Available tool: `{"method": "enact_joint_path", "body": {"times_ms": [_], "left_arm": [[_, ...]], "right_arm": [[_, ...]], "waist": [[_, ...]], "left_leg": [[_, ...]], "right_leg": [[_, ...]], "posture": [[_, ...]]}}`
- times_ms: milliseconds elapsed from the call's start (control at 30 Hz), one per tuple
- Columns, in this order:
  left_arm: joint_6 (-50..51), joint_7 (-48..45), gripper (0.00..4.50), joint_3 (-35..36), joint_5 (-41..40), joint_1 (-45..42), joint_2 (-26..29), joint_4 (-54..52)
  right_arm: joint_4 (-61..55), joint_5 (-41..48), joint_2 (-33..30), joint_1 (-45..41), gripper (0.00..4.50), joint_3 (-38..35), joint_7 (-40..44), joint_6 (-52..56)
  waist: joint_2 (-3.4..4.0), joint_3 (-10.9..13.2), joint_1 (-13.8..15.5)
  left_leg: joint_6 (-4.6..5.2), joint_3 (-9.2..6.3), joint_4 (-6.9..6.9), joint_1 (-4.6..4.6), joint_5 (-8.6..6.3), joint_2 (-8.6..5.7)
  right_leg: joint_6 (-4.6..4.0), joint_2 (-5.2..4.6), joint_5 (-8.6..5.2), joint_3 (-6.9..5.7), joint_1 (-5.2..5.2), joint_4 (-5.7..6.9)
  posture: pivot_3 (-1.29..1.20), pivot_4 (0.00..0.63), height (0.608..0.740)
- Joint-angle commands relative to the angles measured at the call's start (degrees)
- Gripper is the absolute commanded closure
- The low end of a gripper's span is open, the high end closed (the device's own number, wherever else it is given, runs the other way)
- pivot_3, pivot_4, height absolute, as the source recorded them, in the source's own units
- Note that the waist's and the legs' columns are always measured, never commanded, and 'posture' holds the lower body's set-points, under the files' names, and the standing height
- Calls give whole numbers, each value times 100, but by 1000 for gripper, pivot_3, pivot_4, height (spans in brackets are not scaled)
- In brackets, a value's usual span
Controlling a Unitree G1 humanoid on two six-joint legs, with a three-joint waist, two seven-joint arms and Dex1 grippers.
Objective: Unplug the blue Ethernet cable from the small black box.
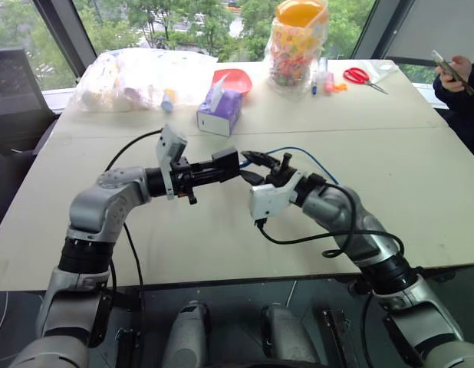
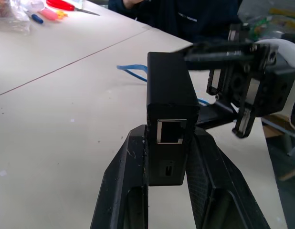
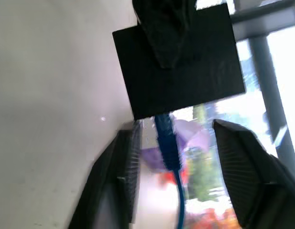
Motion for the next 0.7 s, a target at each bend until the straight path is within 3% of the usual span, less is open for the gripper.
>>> {"method": "enact_joint_path", "body": {"times_ms": [33,167,367,500,700], "left_arm": [[-284,-669,3992,72,-49,-143,323,19],[-320,-1305,3992,131,-209,-216,601,63],[-132,-1786,3992,186,-382,-411,819,74],[69,-1928,3992,174,-550,-498,890,-110],[120,-1968,3992,202,-644,-427,907,-287]], "right_arm": [[-701,1933,-58,-238,65,-590,1433,1651],[-1199,3541,-243,-452,25,-1010,2353,3567],[-1091,5494,-414,-1140,25,-1524,2879,5972],[-778,6077,-441,-1545,25,-1414,2824,7074],[-292,6369,-344,-1863,25,-1257,2765,7464]], "waist": [[0,0,-3],[1,0,2],[1,1,7],[1,0,1],[1,1,3]], "left_leg": [[0,-1,-2,1,0,0],[0,-1,-3,0,0,4],[0,-1,-1,-2,-1,4],[1,-1,-4,-2,-1,4],[5,1,-5,-23,-4,4]], "right_leg": [[0,0,0,0,0,0],[-2,2,0,-1,-2,1],[-5,-1,-1,-1,-4,-1],[-6,-1,-1,-2,-6,-2],[-5,-1,-1,-1,-27,-3]], "posture": [[0,150,735],[0,150,735],[0,150,735],[0,150,735],[0,150,735]]}}
